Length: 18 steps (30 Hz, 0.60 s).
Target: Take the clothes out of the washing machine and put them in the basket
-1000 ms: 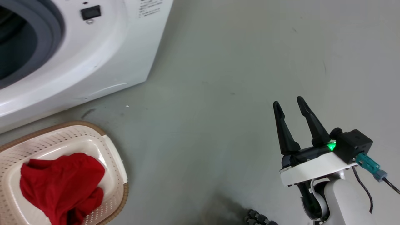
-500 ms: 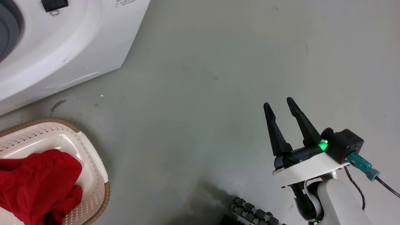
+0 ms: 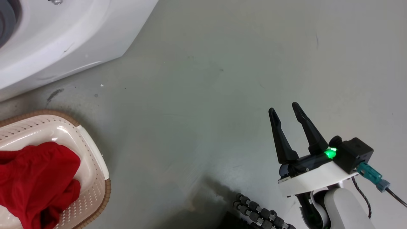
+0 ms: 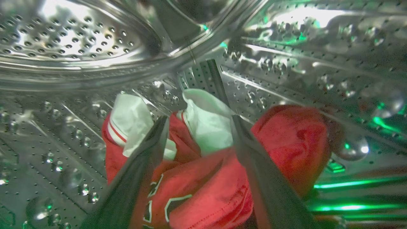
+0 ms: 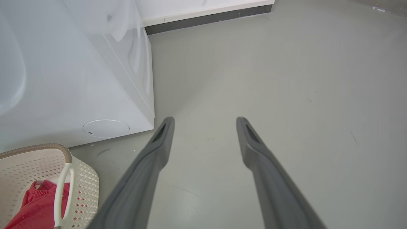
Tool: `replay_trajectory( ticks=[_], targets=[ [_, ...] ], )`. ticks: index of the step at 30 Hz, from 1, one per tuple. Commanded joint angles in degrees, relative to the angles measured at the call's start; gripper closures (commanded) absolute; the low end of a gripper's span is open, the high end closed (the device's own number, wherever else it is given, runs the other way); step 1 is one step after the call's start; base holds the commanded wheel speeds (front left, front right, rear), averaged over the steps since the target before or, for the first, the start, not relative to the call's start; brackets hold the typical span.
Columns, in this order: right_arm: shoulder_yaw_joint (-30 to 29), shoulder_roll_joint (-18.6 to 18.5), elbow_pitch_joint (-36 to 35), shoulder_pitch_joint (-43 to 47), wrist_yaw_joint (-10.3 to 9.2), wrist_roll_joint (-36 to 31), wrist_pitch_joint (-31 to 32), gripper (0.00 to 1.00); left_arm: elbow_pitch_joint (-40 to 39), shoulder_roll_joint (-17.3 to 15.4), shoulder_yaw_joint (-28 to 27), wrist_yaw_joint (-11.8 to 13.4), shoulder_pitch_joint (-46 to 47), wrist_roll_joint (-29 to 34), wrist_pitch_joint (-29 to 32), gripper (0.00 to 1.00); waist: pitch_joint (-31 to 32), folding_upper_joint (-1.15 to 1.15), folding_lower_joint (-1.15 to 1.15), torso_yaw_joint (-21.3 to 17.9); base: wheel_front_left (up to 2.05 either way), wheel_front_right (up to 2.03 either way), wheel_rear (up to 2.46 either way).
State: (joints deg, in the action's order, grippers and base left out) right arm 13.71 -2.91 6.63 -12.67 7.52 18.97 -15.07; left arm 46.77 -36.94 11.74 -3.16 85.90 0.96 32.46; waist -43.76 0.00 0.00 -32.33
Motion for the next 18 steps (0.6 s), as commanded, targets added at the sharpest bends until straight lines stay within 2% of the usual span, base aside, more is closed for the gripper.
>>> replay_trajectory(
  ticks=[1, 8, 18],
  targets=[
    [-0.05, 0.05, -0.61, 0.9, -0.06, 0.35, -0.09, 0.0, 0.5, -0.61, 0.21, -0.41, 0.74, -0.05, 2.18, 0.0, -0.68, 0.0, 0.0, 0.14, 0.0, 0.0, 0.0],
    [0.11, 0.05, -1.72, 1.67, -0.05, 0.97, -0.09, 0.0, 1.7, -1.63, 0.62, -1.13, -0.51, -0.7, 7.07, 0.0, -1.99, 0.0, 0.0, 0.29, 0.0, 0.0, 0.0],
    [1.28, 0.05, -3.73, 1.9, -0.06, 1.59, -0.1, 0.0, 3.78, -3.62, 1.12, -1.95, -0.91, -1.88, 8.36, 0.0, -4.25, 0.0, 0.0, 0.64, 0.05, 0.05, 0.05]
  ],
)
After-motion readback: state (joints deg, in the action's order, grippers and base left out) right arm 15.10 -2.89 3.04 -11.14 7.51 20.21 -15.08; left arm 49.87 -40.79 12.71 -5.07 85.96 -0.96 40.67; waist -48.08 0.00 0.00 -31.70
